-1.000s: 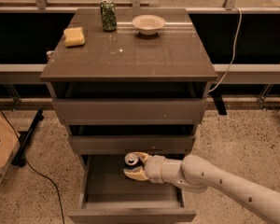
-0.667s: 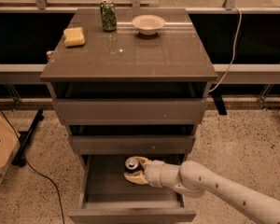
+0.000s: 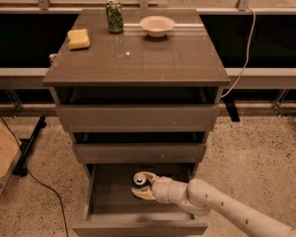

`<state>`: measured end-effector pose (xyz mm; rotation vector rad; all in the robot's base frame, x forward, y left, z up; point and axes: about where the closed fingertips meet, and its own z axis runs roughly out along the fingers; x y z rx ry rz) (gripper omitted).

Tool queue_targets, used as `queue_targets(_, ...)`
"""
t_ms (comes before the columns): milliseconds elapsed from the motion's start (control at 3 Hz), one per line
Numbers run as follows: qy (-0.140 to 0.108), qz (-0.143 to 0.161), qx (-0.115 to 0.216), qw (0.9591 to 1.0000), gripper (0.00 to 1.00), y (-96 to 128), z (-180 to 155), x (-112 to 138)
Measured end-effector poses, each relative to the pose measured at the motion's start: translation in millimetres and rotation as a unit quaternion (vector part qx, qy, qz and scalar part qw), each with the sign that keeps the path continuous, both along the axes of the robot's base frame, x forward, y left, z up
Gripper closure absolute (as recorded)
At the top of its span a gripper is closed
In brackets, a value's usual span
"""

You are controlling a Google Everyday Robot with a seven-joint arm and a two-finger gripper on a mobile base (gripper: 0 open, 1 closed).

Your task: Place pepsi can into bottom drawer

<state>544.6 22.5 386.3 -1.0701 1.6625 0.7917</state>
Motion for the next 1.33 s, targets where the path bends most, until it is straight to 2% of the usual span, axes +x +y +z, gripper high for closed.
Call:
queue_targets(667, 0.009, -0.012, 0.011, 0.9998, 1.0, 1, -37, 7)
queue_targets(1000, 0.02, -0.022, 0.007, 0.9995, 0.81, -2, -57, 8)
queue_targets(1333, 0.032, -0.028, 0.006, 0.9991, 0.58, -5, -79, 9)
